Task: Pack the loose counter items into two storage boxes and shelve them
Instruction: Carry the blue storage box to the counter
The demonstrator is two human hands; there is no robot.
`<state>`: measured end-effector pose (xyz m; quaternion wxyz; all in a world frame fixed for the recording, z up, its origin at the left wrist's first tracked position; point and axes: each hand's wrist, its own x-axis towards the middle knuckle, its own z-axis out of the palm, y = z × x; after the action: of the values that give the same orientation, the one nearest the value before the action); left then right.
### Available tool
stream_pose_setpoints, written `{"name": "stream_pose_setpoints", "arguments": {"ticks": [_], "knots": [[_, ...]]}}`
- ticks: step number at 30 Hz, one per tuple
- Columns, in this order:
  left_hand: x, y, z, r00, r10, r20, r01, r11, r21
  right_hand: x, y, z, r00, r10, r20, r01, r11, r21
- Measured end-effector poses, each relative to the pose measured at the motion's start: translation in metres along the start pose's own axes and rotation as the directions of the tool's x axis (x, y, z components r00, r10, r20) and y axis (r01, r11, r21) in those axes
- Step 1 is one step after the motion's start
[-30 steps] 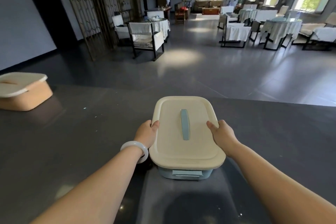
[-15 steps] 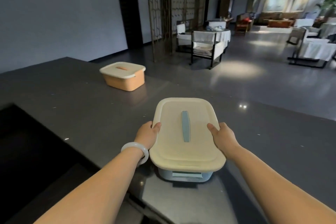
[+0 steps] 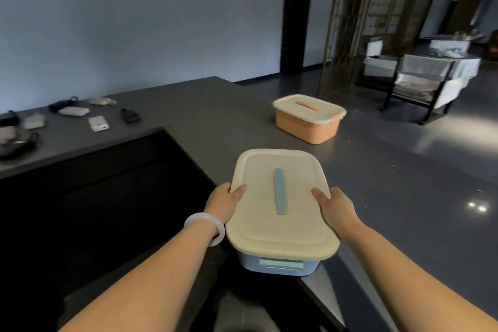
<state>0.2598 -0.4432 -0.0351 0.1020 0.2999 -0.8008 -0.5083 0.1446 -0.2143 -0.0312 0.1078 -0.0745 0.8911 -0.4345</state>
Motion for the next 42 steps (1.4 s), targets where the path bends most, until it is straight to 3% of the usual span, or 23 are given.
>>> {"name": "stream_pose_setpoints", "arguments": {"ticks": [12, 26, 42], "knots": [[0.147, -0.035, -0.153, 0.973, -0.085, -0.213, 0.096, 0.995, 0.040, 0.131, -0.156, 0.156, 0.978, -0.092, 0.188, 0.095, 0.995, -0.007], [0.349, -0.069, -0.272, 0.993, -0.012, -0.115, 0.023, 0.995, 0.092, 0.244, -0.275, 0.291, 0.996, -0.033, 0.086, 0.034, 0.999, -0.009], [0.587, -0.050, -0.300, 0.999, 0.035, -0.023, -0.031, 0.984, 0.177, 0.435, -0.345, 0.366, 0.998, 0.060, -0.001, -0.059, 0.995, 0.083]]}}
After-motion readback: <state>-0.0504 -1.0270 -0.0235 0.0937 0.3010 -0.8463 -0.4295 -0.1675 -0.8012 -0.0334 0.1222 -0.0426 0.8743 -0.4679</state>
